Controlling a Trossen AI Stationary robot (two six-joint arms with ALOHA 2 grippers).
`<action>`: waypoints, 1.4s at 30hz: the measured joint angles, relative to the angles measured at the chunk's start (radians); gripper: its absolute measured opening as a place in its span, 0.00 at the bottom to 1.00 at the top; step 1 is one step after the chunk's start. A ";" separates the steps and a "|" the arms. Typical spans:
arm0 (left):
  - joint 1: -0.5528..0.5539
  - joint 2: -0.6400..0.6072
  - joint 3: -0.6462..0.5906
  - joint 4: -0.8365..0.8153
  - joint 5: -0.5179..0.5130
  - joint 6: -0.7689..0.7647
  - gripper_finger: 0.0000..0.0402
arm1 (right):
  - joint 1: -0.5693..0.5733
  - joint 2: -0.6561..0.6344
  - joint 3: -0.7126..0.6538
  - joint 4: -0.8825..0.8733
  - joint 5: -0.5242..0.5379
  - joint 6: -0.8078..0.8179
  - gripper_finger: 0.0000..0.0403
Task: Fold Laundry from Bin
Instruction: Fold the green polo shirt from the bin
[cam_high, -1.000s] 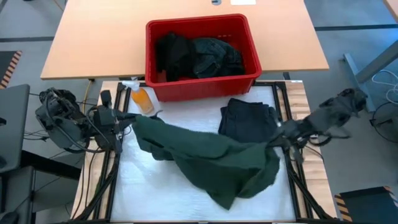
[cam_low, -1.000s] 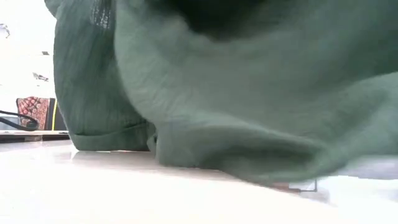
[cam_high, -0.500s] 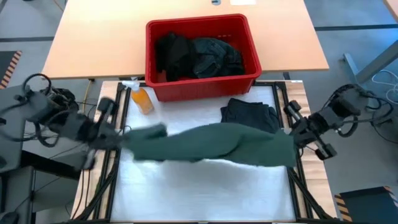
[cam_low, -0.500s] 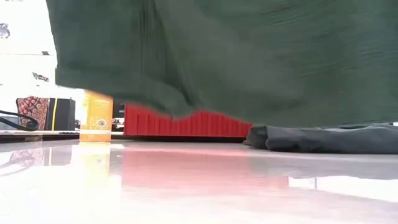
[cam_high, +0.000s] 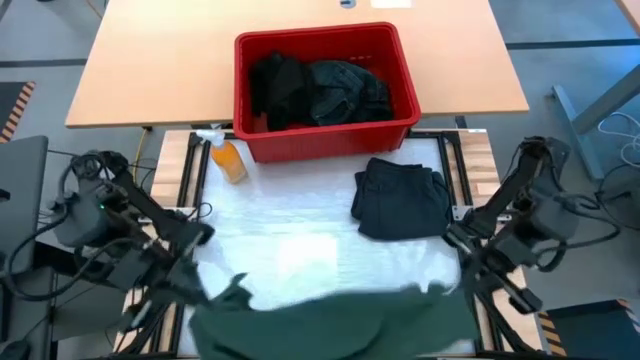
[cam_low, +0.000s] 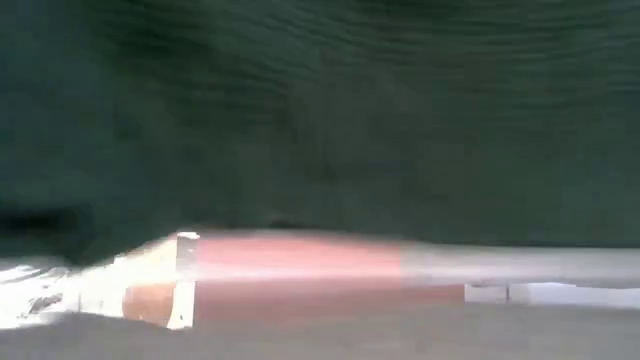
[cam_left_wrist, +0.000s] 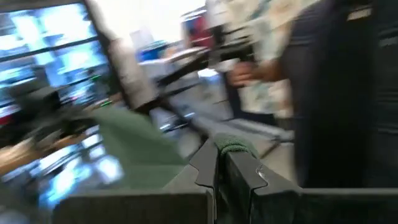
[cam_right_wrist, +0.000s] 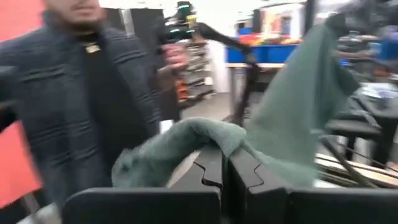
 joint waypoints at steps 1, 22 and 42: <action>0.000 -0.002 0.004 -0.015 -0.068 -0.003 0.00 | 0.000 -0.003 0.000 0.000 0.021 0.000 0.05; 0.367 -0.070 -0.401 -0.717 -0.447 -0.869 0.00 | -0.368 -0.068 -0.260 -0.734 0.283 0.538 0.05; 0.554 -0.071 -0.860 -0.637 -0.293 -0.974 0.00 | -0.500 0.315 -0.264 -0.986 0.100 0.722 0.05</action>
